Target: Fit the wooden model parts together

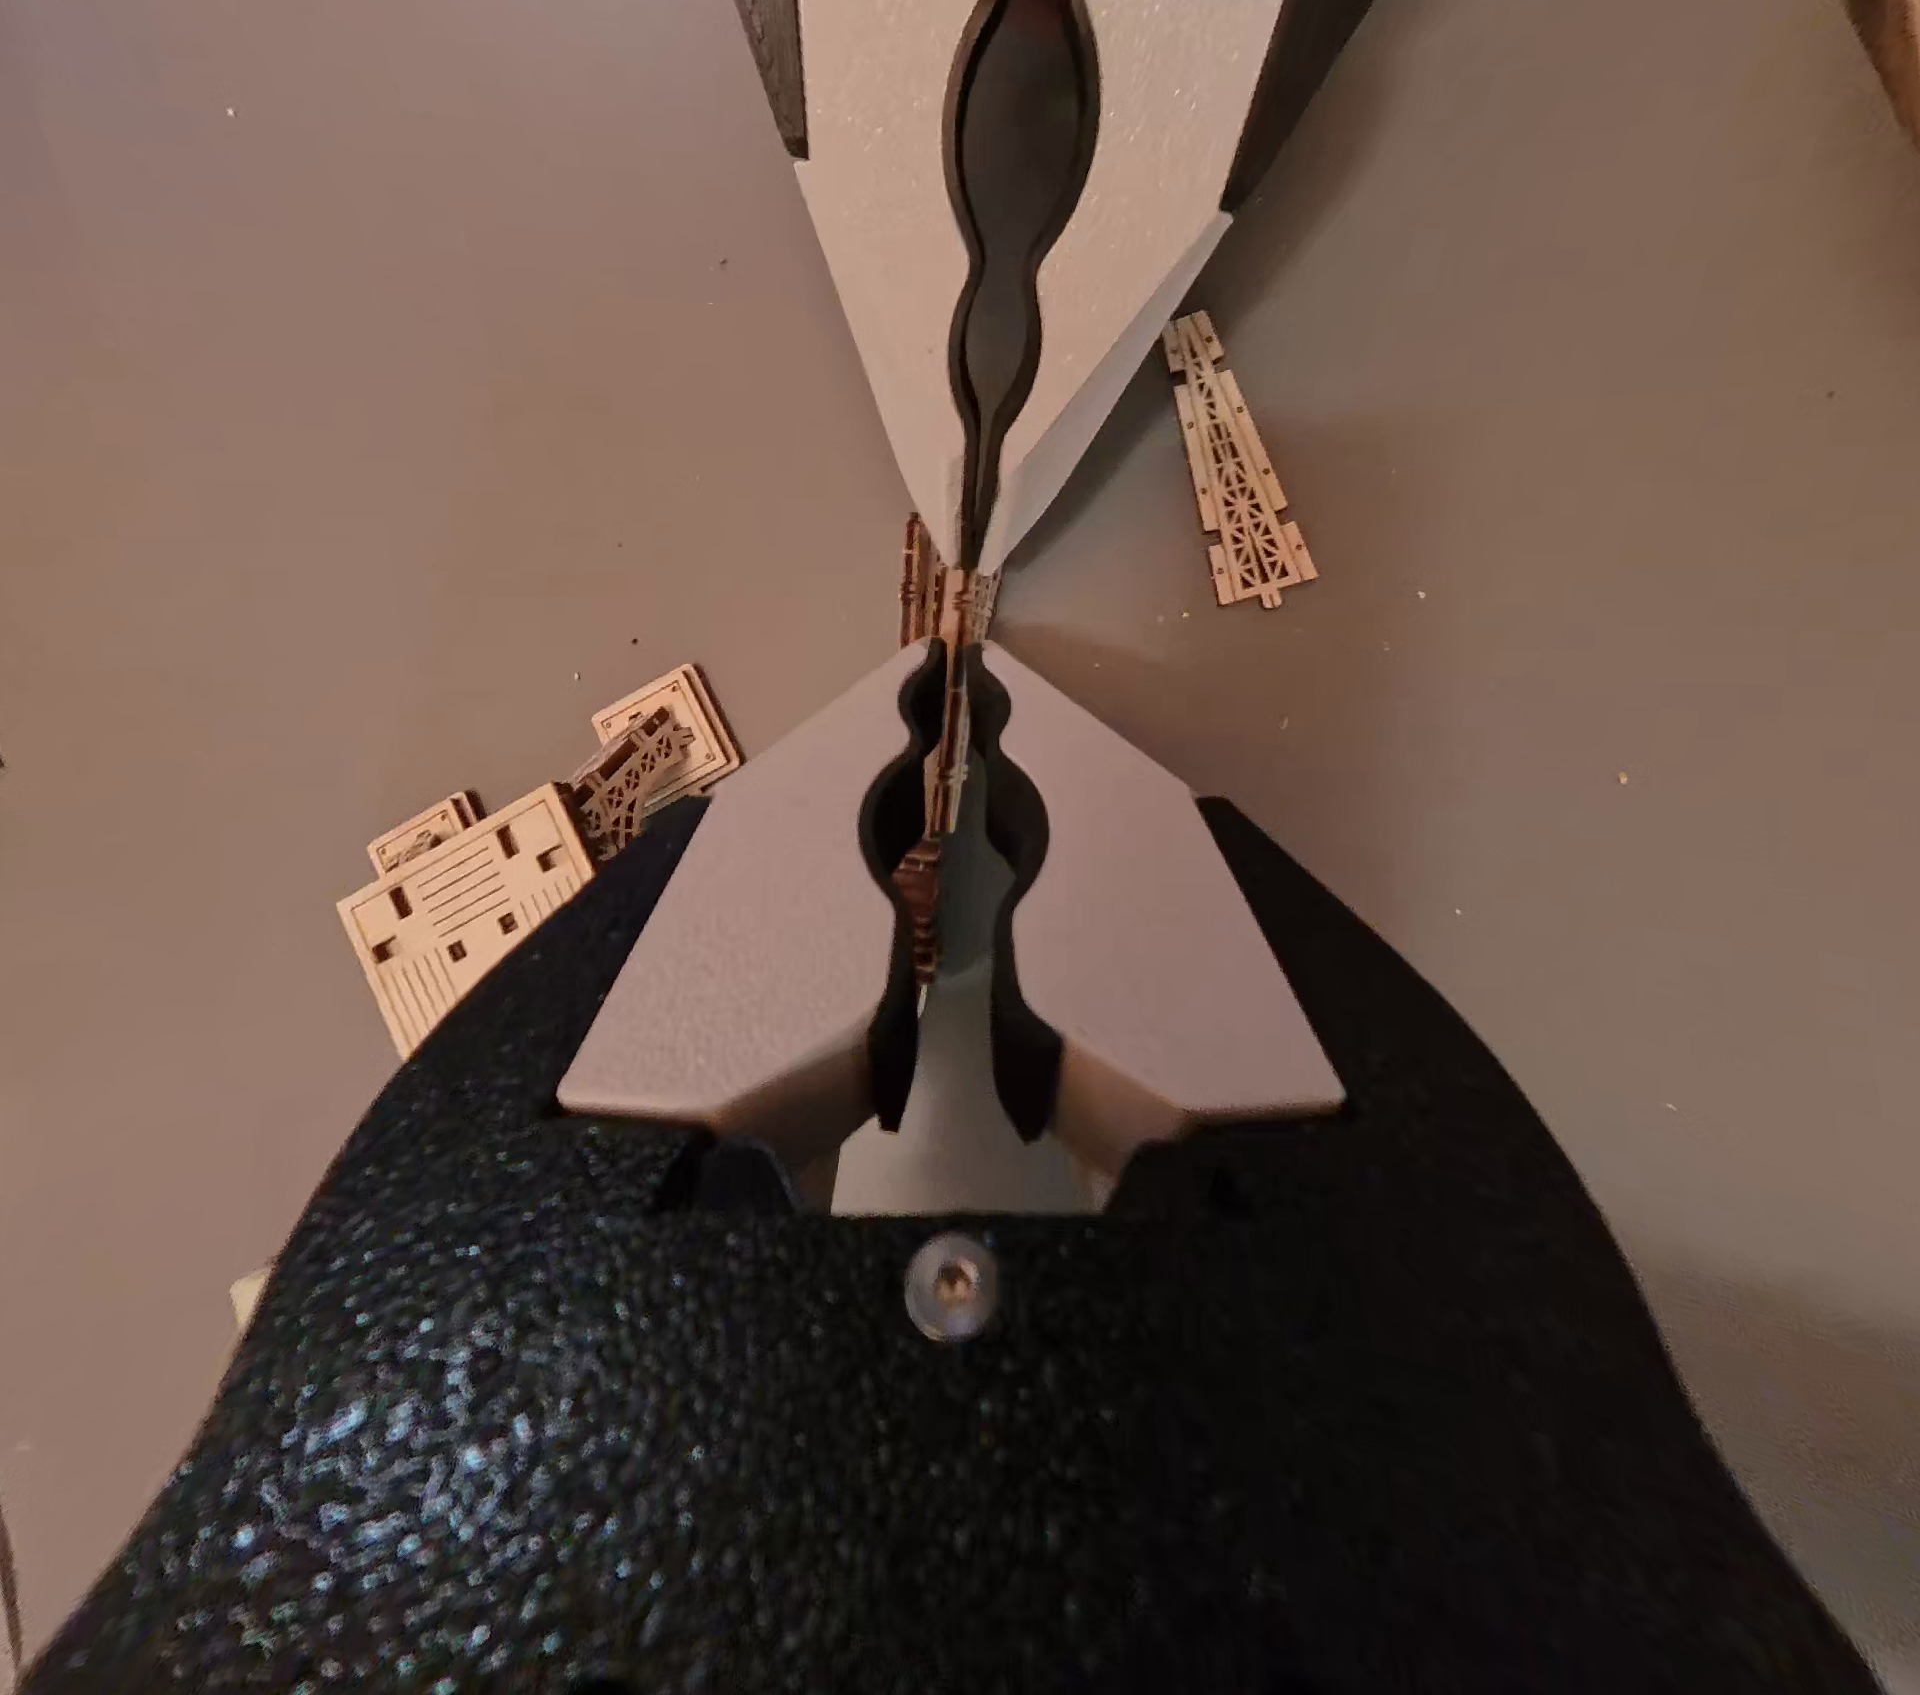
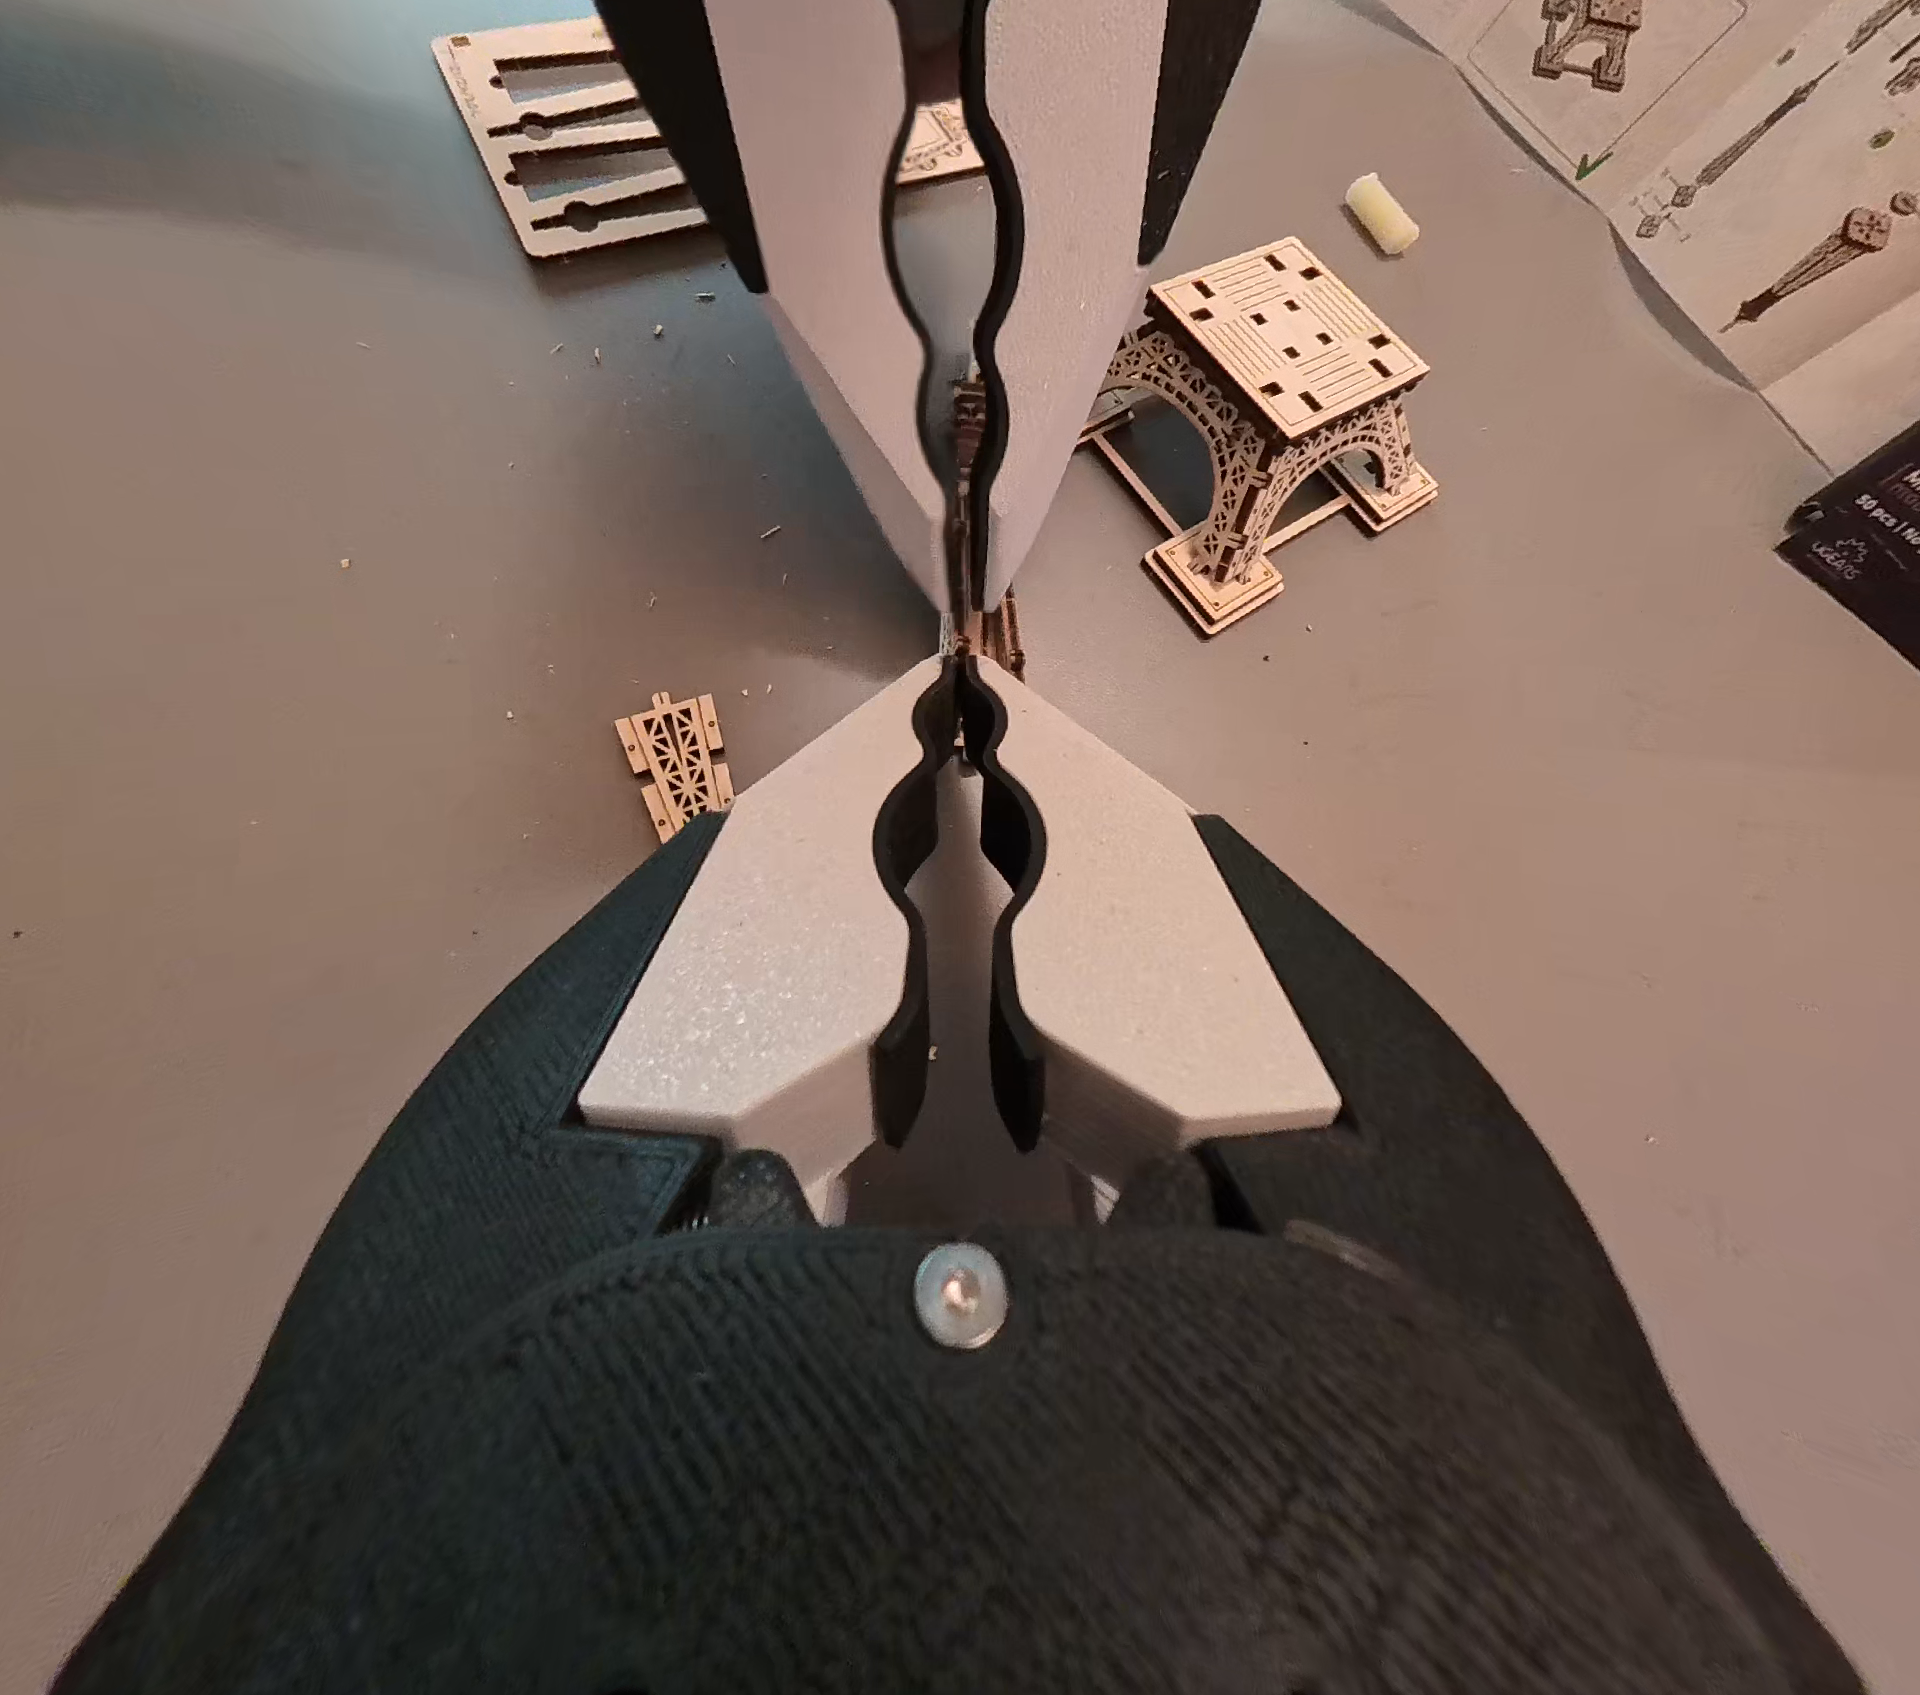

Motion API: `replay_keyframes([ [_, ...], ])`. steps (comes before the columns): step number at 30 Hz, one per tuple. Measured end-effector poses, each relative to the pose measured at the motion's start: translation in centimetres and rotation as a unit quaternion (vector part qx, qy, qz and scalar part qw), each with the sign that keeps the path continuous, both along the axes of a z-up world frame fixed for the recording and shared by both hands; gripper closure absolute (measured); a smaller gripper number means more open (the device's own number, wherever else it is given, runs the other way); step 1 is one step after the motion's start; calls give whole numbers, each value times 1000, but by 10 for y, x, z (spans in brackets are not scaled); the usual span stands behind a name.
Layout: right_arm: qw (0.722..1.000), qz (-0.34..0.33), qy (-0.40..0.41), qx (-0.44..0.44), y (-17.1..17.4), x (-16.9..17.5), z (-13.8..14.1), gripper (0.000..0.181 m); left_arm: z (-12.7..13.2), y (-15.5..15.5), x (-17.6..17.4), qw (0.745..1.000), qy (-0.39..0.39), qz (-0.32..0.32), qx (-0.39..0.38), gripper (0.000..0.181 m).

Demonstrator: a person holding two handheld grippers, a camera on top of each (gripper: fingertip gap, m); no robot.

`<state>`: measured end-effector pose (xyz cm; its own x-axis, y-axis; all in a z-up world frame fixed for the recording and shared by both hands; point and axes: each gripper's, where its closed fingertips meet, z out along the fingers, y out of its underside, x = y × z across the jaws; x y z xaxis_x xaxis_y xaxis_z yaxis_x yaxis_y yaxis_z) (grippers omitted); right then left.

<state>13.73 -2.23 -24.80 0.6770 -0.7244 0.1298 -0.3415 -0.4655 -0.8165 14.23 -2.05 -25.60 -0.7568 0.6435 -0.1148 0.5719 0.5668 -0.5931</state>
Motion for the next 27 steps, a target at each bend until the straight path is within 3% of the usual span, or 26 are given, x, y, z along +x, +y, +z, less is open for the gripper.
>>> replay_keyframes([
  [4, 1000, 1, 0, 0, 0, 0, 0, 181, 0, 4, -7, 1000, 15, -8, 10, 172],
  [20, 1000, 21, 3, 5, 3, -5, 1, 180, -4, -2, -5, 1000, -11, -15, 10, 180],
  [23, 1000, 12, -5, 4, -8, -8, 11, 156, -5, -1, -5, 1000, -9, -19, 13, 180],
  [27, 1000, 1, 14, -4, -19, -2, 4, 141, -5, -2, -5, 999, -7, -26, 21, 180],
])
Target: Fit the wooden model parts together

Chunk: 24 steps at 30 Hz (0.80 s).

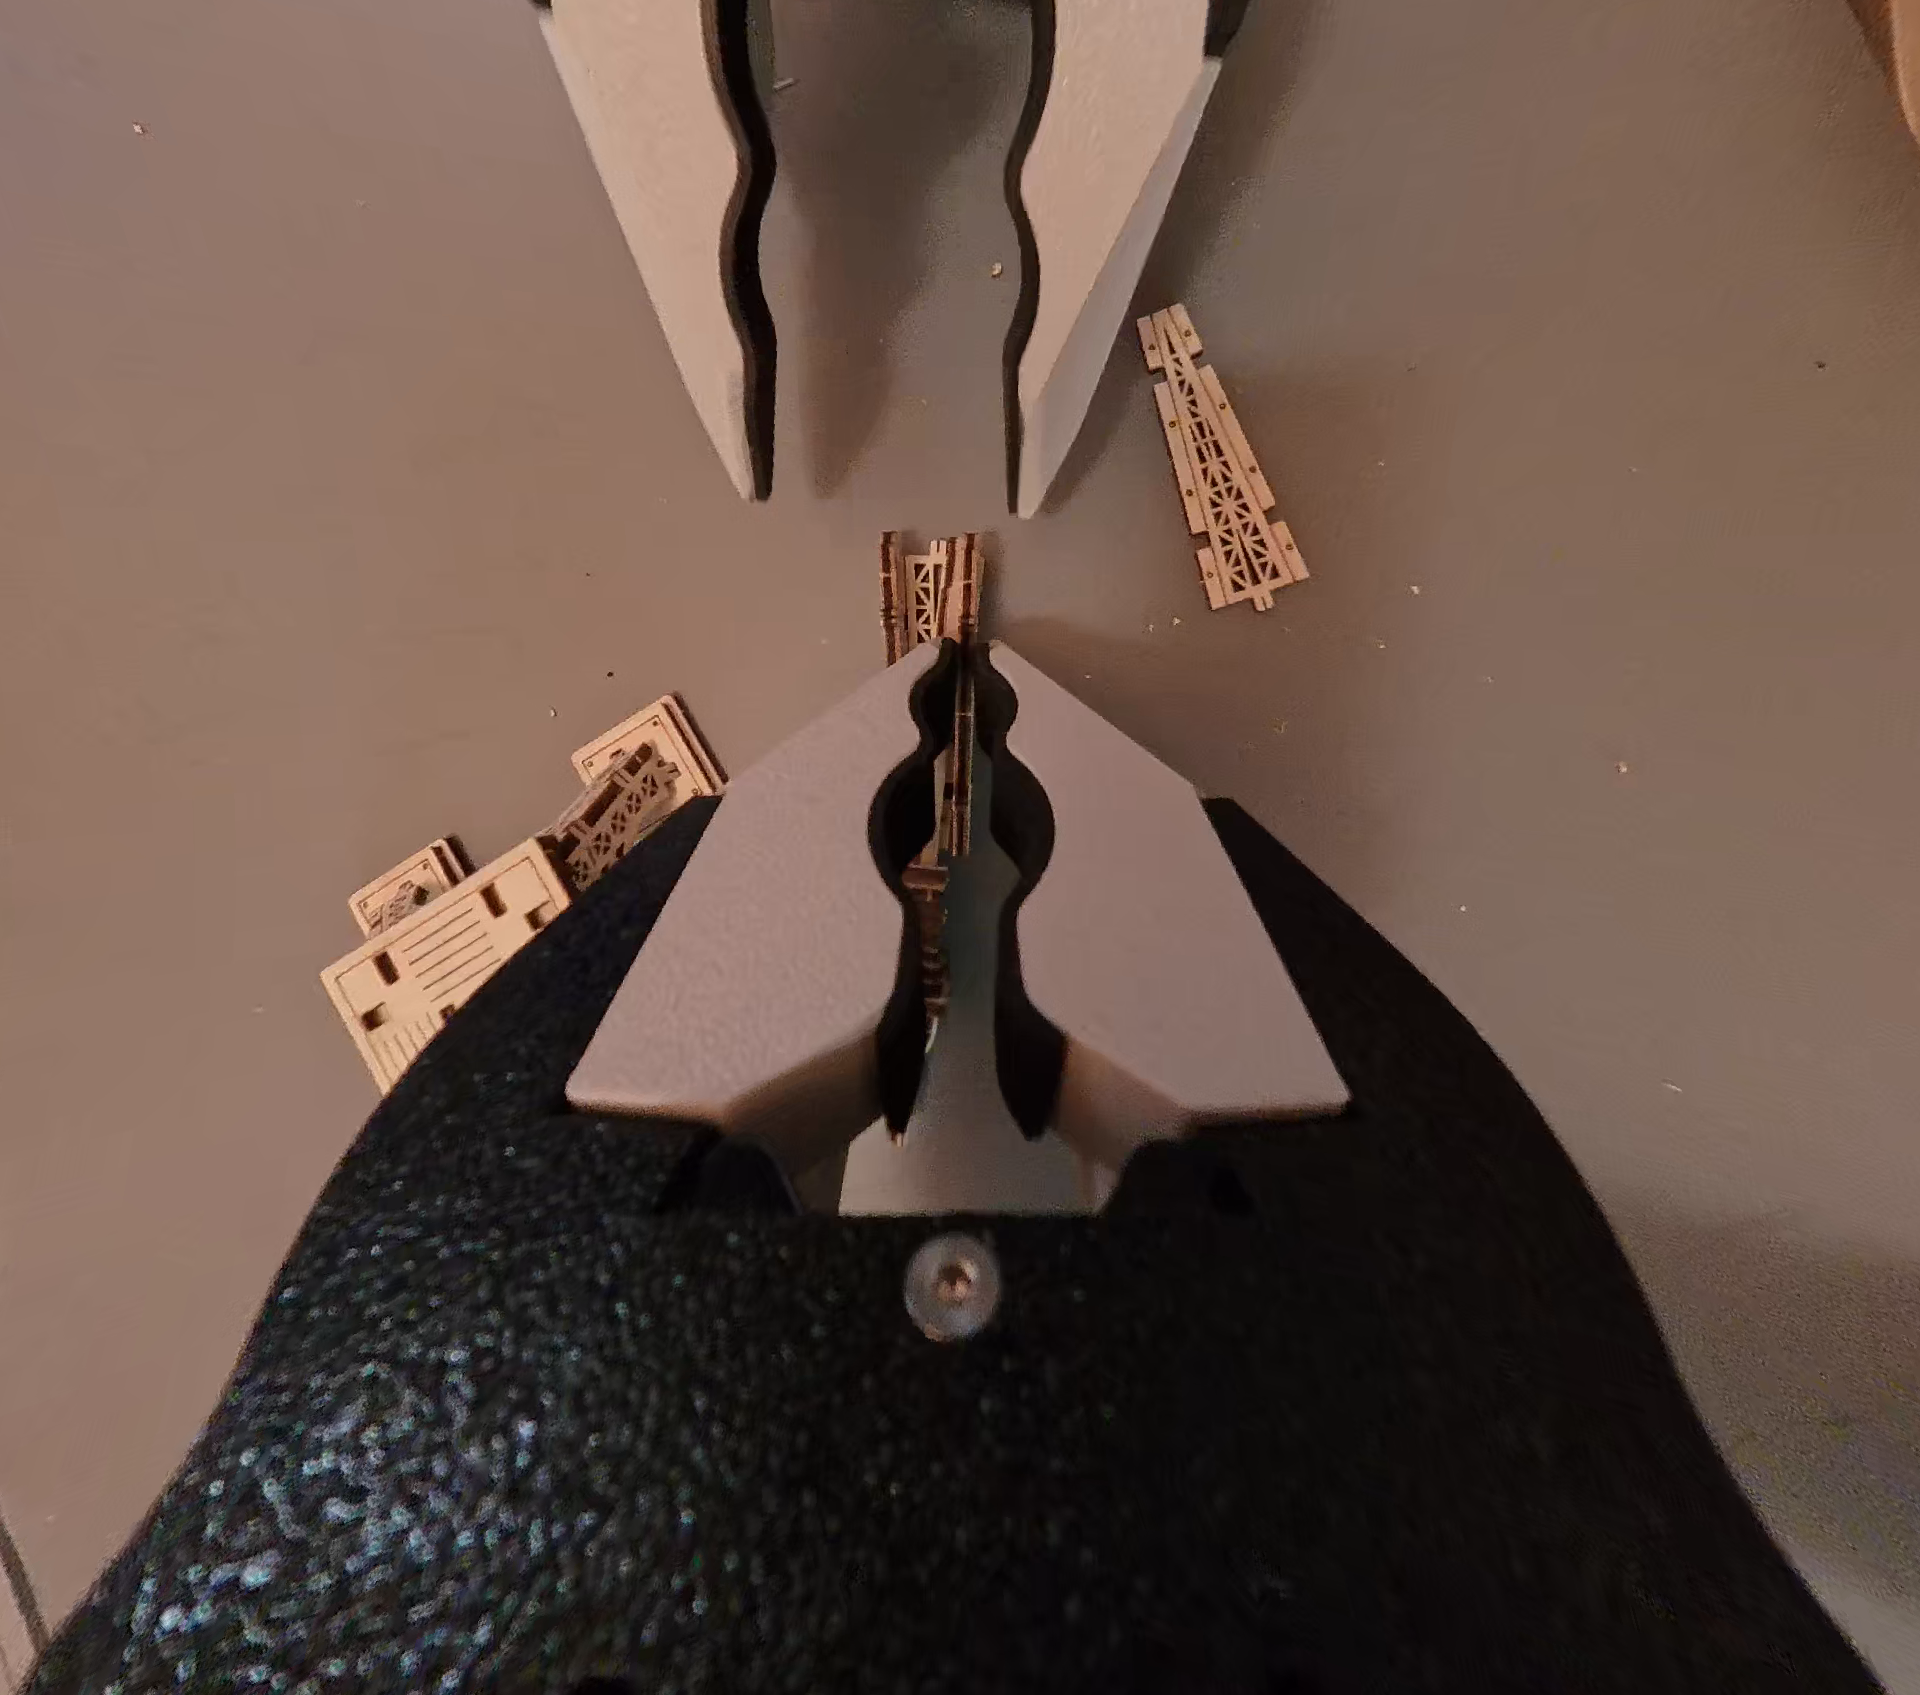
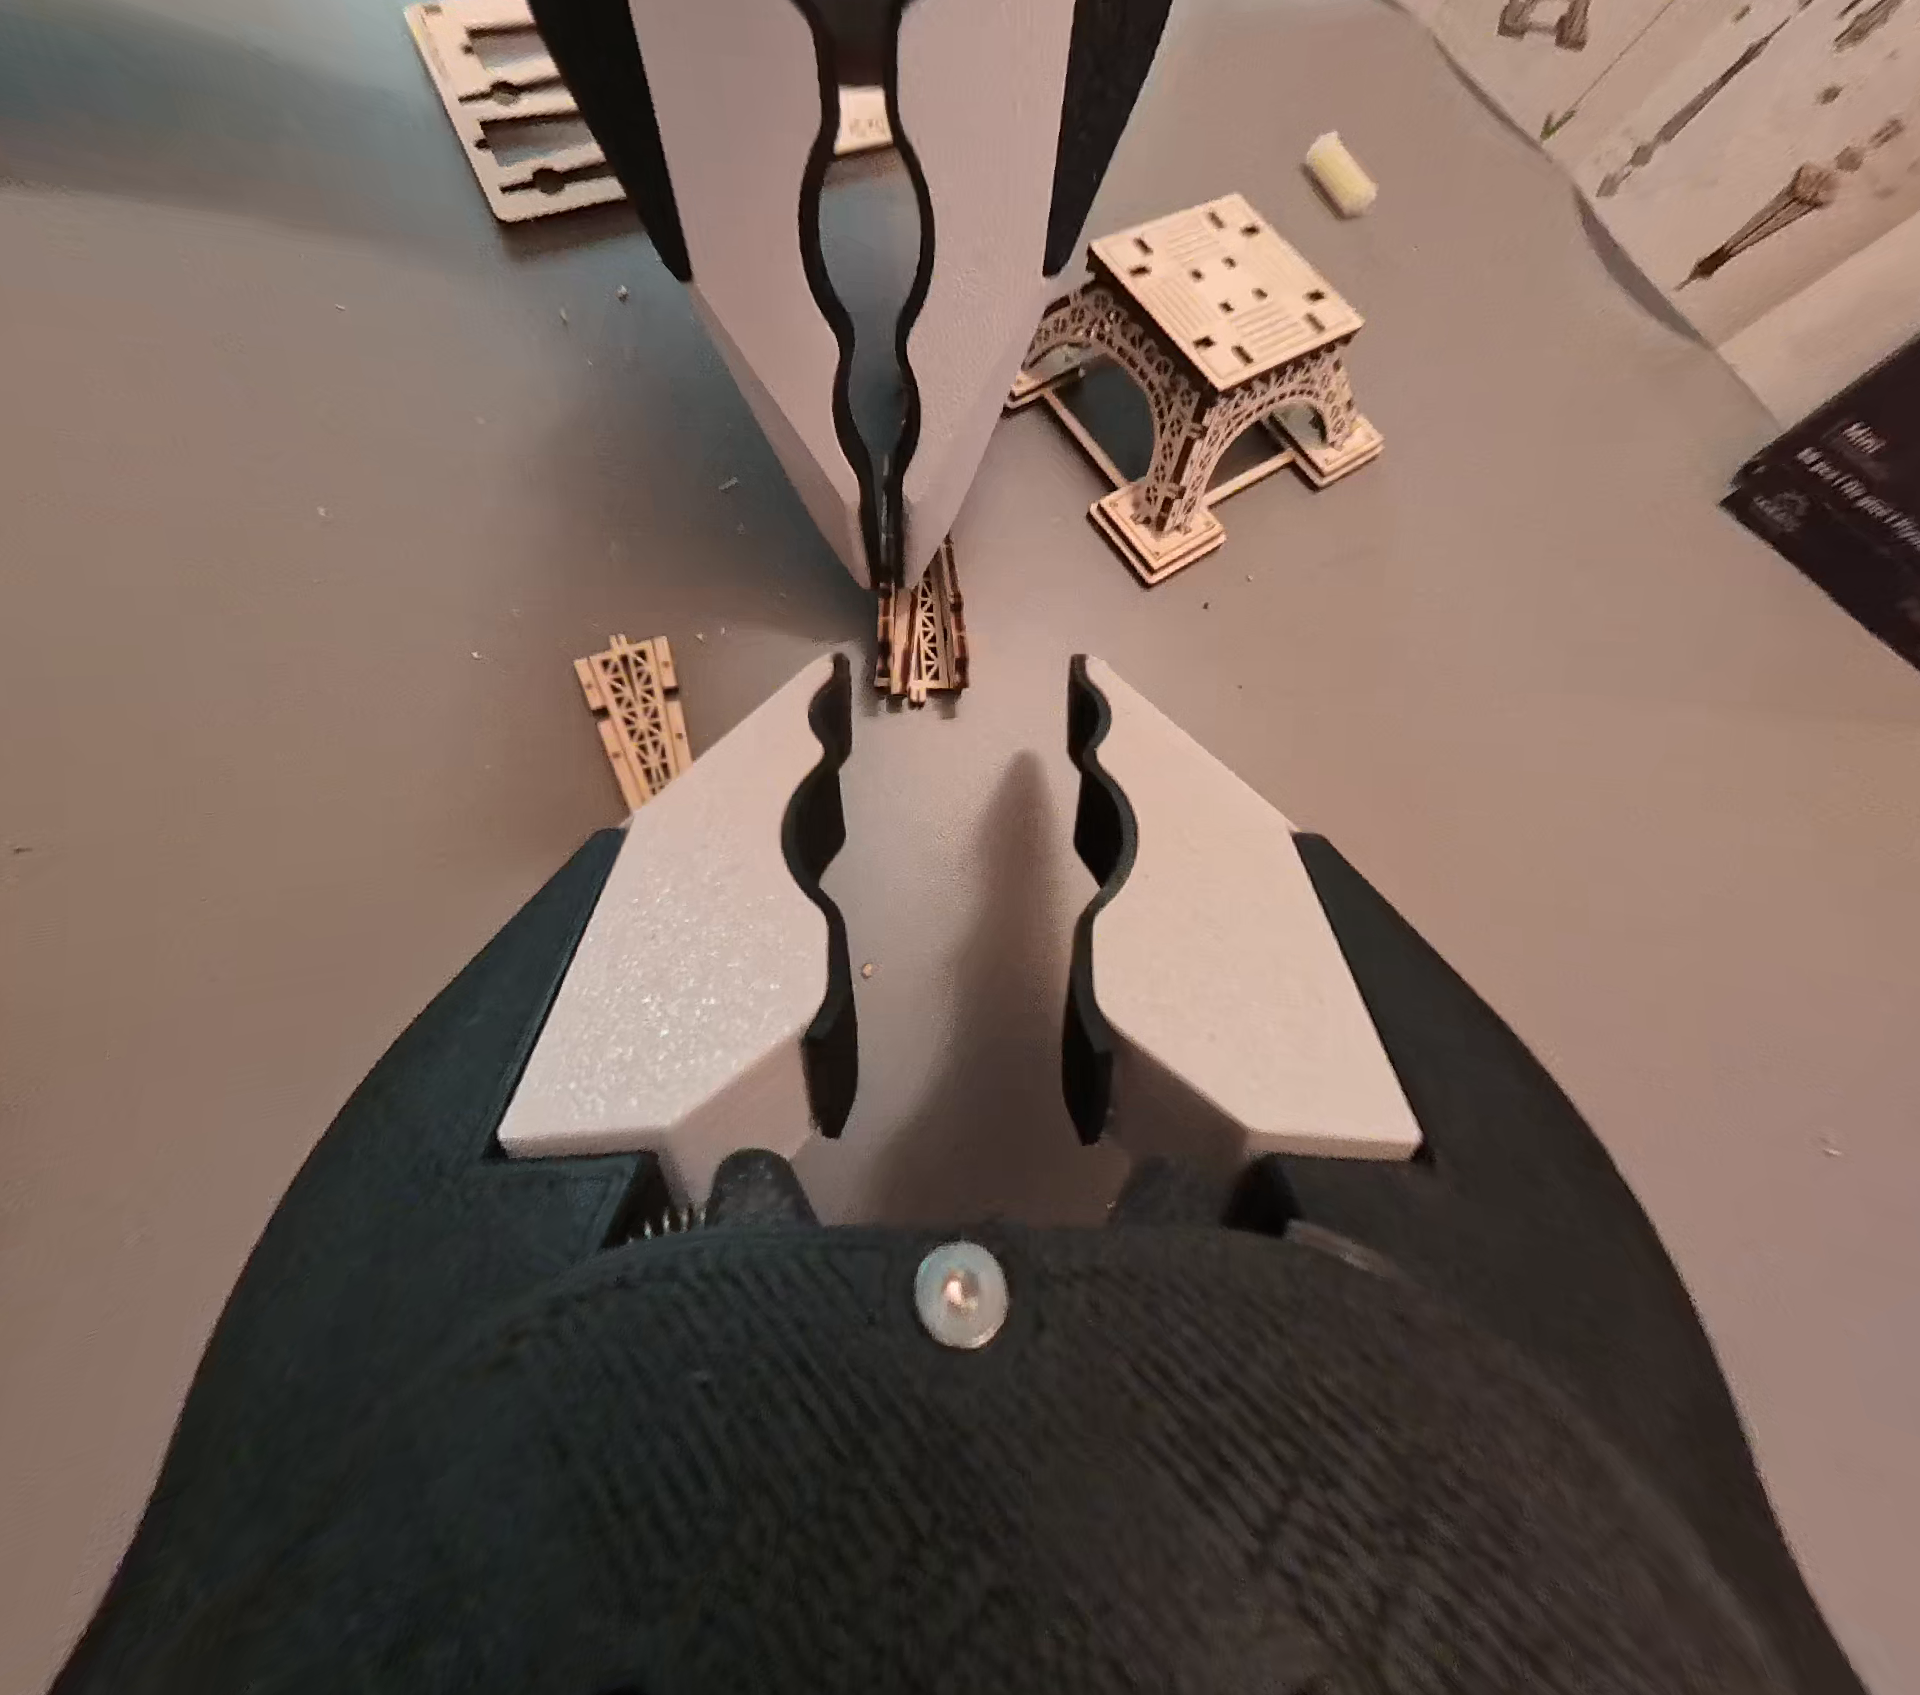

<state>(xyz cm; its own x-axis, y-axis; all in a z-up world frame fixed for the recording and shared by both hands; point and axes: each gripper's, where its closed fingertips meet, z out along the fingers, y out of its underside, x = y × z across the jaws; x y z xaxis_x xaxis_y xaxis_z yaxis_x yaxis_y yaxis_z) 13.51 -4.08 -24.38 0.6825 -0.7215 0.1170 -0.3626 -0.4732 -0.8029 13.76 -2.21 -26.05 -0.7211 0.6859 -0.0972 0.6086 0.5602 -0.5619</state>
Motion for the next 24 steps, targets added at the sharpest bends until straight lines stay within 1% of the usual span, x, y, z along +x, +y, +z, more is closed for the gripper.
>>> replay_keyframes([
  [2, 999, 9, 30, 1, 4, 1, -12, 139, 0, 0, 0, 1000, -3, -2, 5, 180],
  [4, 998, 24, 50, -5, 9, -1, -20, 142, 0, 0, 0, 1000, -5, -3, 10, 180],
  [6, 999, 31, 43, -12, 11, 1, -20, 150, 0, 0, 0, 1000, -5, -4, 12, 180],
  [8, 998, 31, 44, -14, 10, 2, -21, 150, 0, 0, 0, 1000, -4, -5, 13, 180],
  [15, 997, 39, 60, -1, 11, 0, -22, 163, 0, 0, -1, 1000, 9, -7, 20, 180],
  [24, 996, 49, 69, 6, 7, -4, -22, 163, 1, 1, 0, 1000, 16, -4, 19, 180],
])
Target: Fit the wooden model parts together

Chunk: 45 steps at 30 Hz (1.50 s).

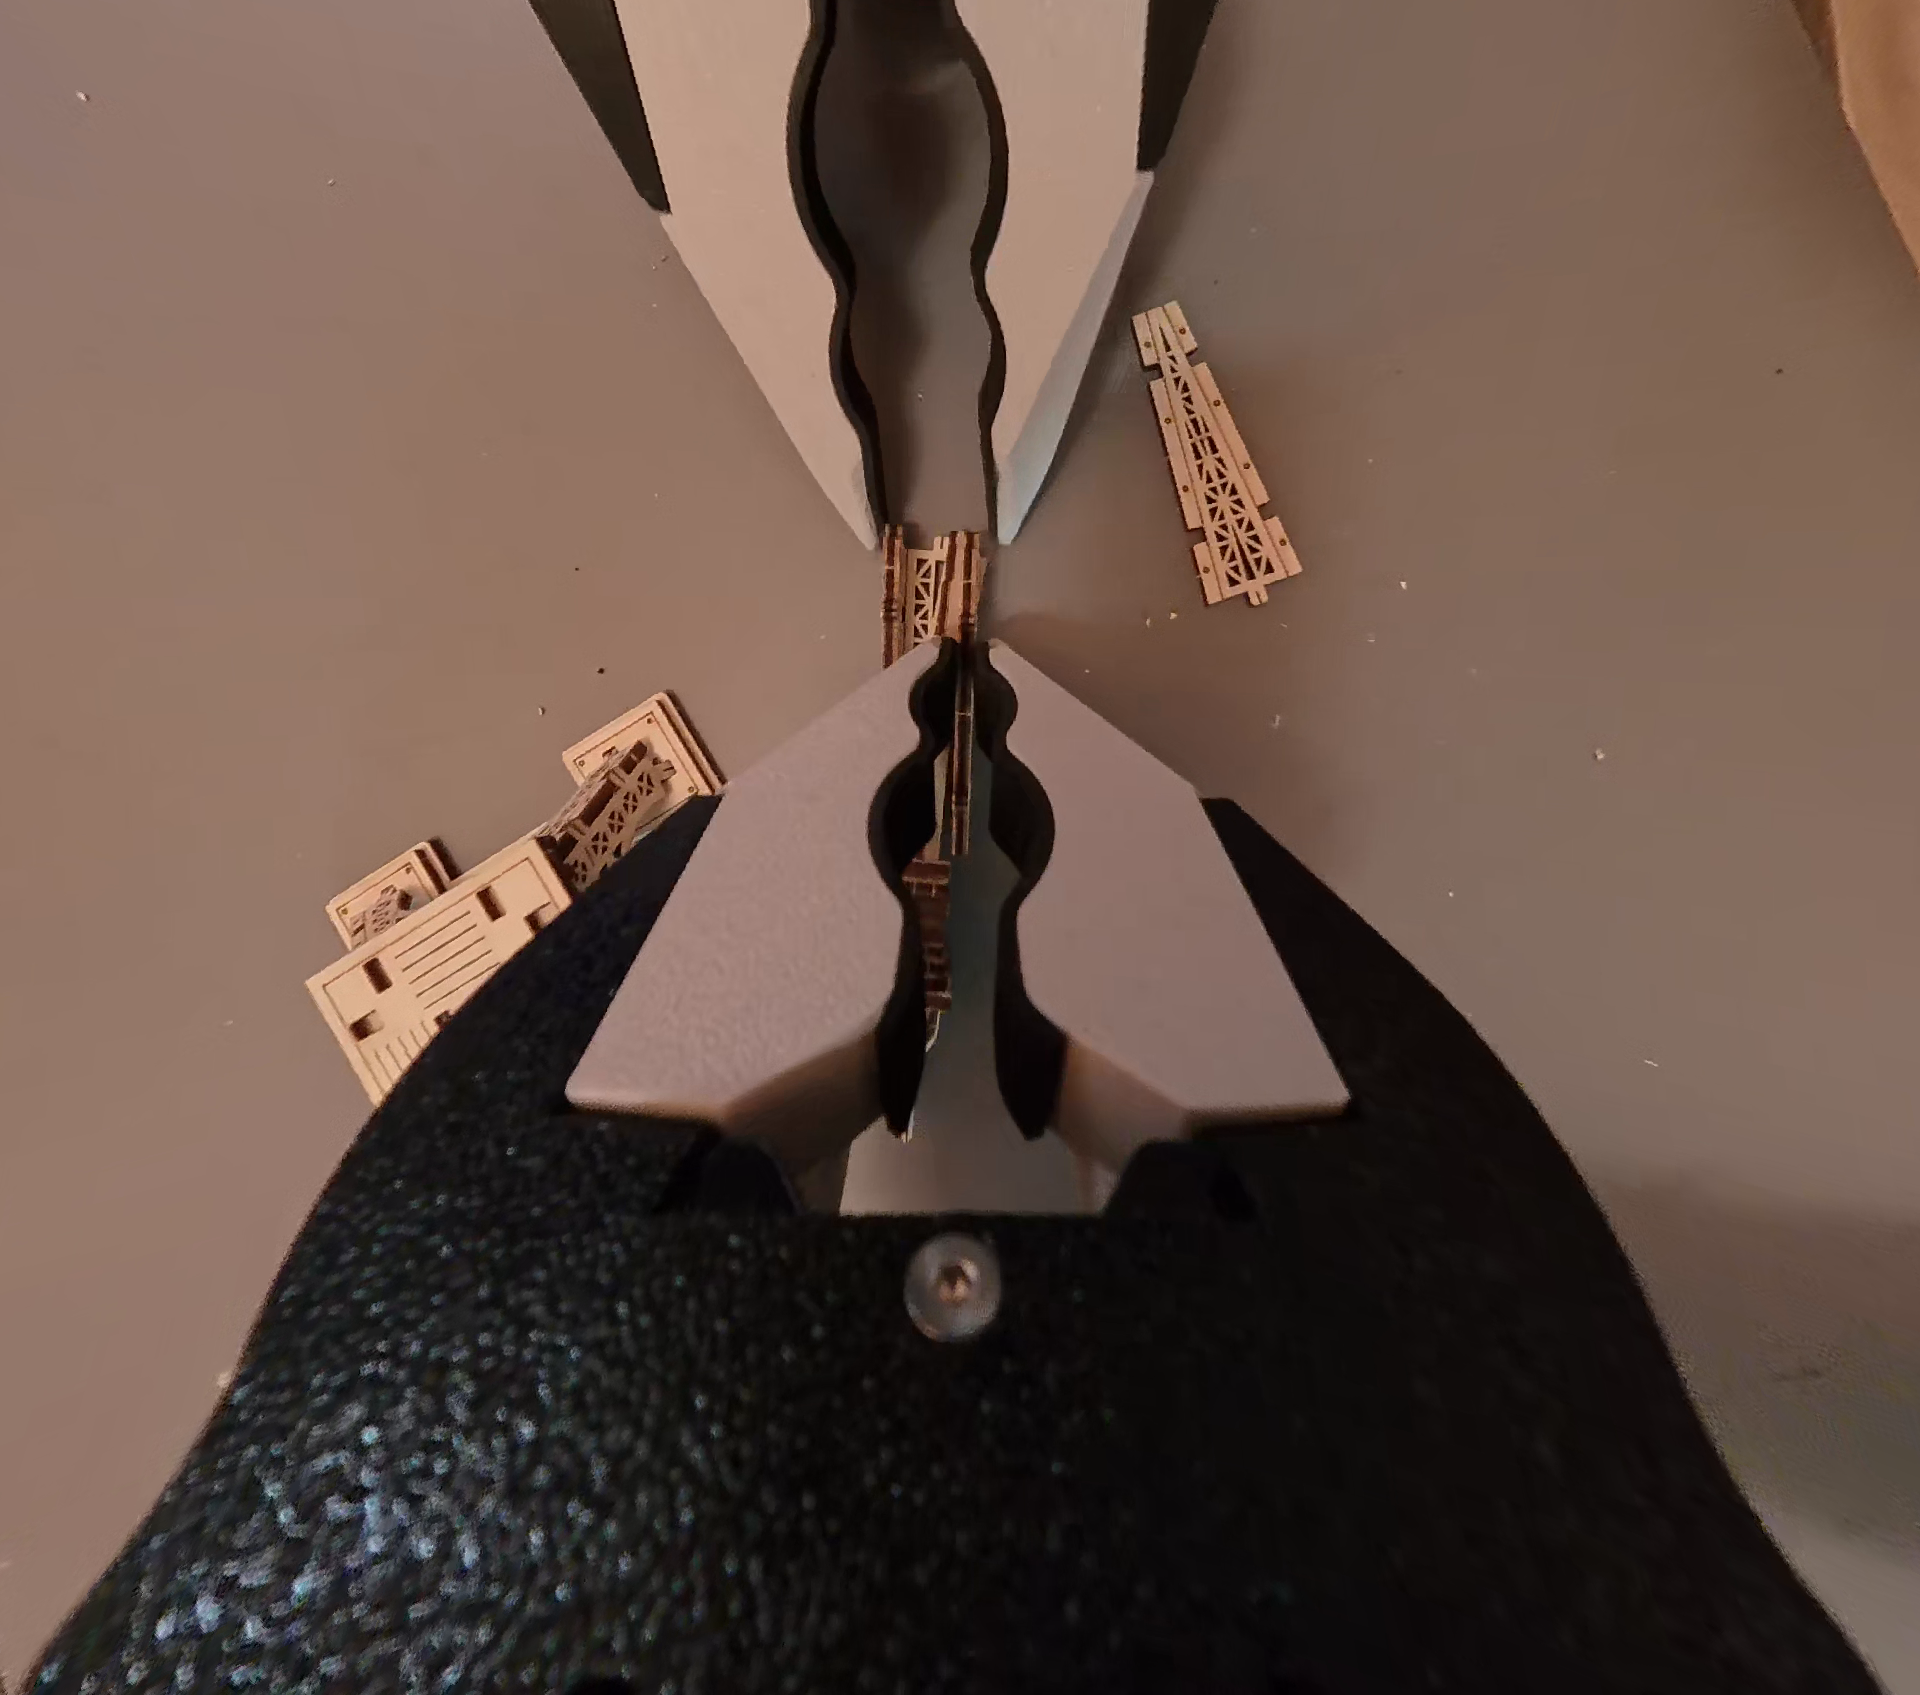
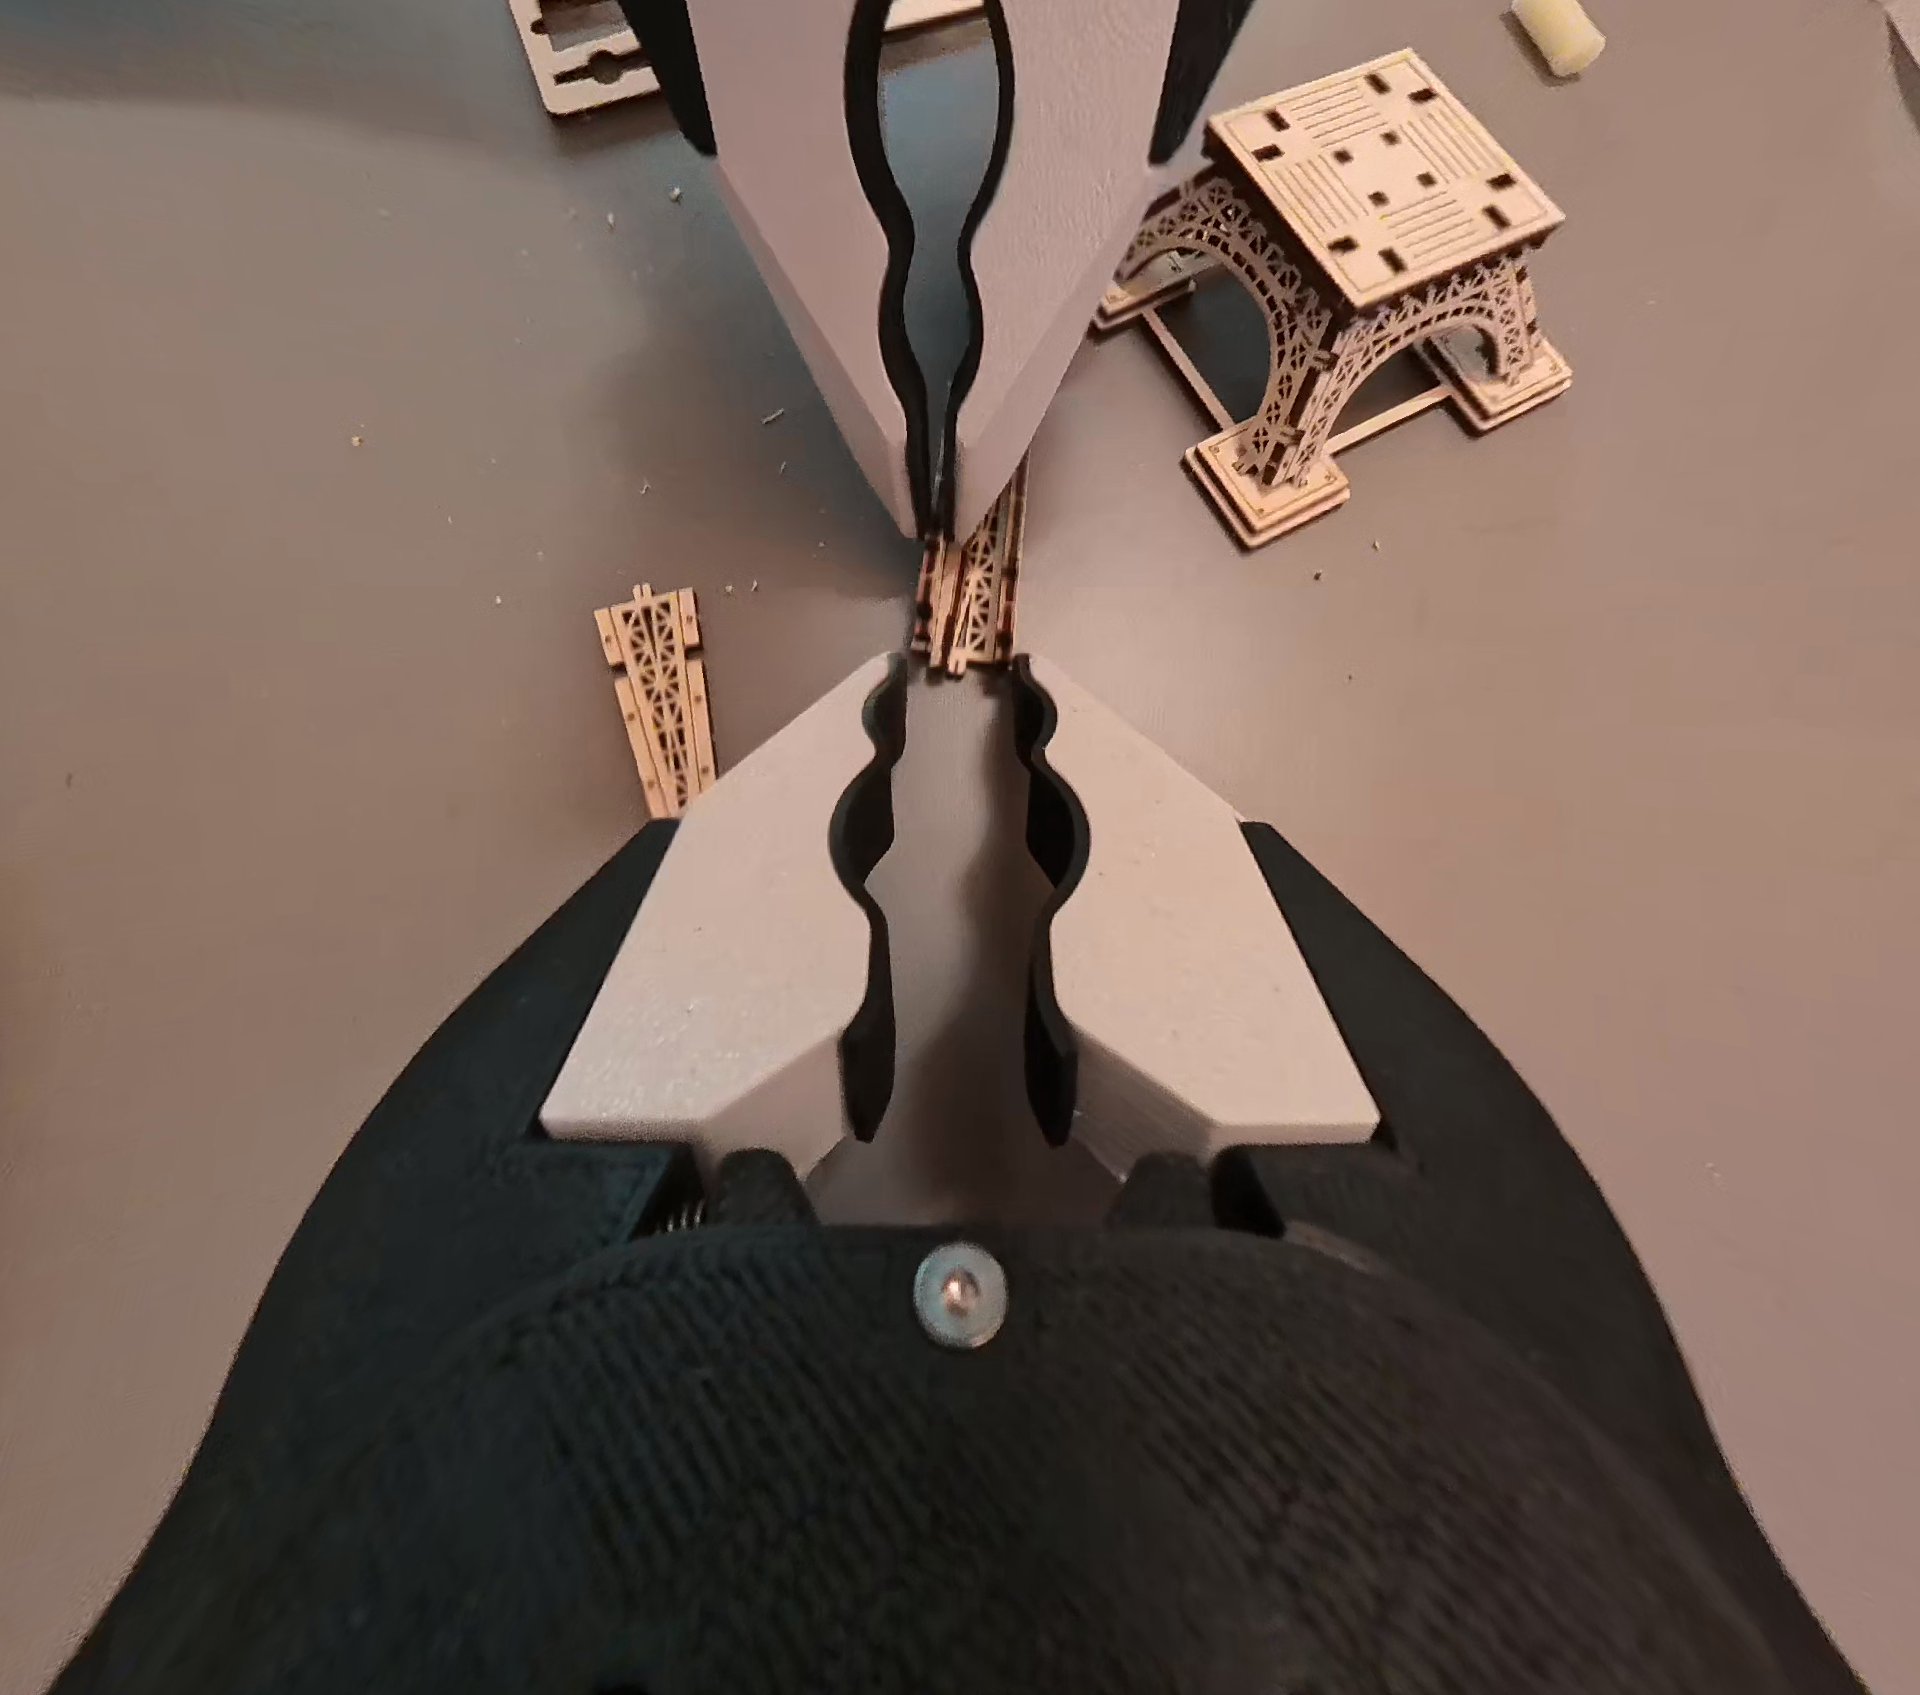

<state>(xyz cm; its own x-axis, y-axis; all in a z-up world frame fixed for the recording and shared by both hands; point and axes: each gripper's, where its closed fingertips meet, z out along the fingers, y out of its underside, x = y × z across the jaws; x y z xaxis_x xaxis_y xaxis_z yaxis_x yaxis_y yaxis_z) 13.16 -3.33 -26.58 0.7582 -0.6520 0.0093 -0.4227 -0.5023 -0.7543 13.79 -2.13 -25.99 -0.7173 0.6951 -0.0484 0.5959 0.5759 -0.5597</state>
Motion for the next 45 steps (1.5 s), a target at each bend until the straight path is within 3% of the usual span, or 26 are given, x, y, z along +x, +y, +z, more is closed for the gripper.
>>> replay_keyframes([
  [11, 1000, -26, -9, 3, -10, 6, 3, 165, 2, 4, -3, 1000, -5, -16, -3, 180],
  [34, 999, 21, 17, 38, 10, 9, 6, 139, -2, 4, 3, 998, -32, -43, 16, 180],
  [37, 999, 15, 24, 31, 11, 15, 4, 142, -2, 3, 3, 998, -36, -44, 12, 180],
  [40, 999, 17, 33, 28, 13, 15, 1, 156, -2, 2, 3, 998, -46, -44, 9, 180],
  [45, 999, 10, 29, 29, 12, 16, 1, 160, -2, 0, 6, 997, -70, -40, 4, 180],
])
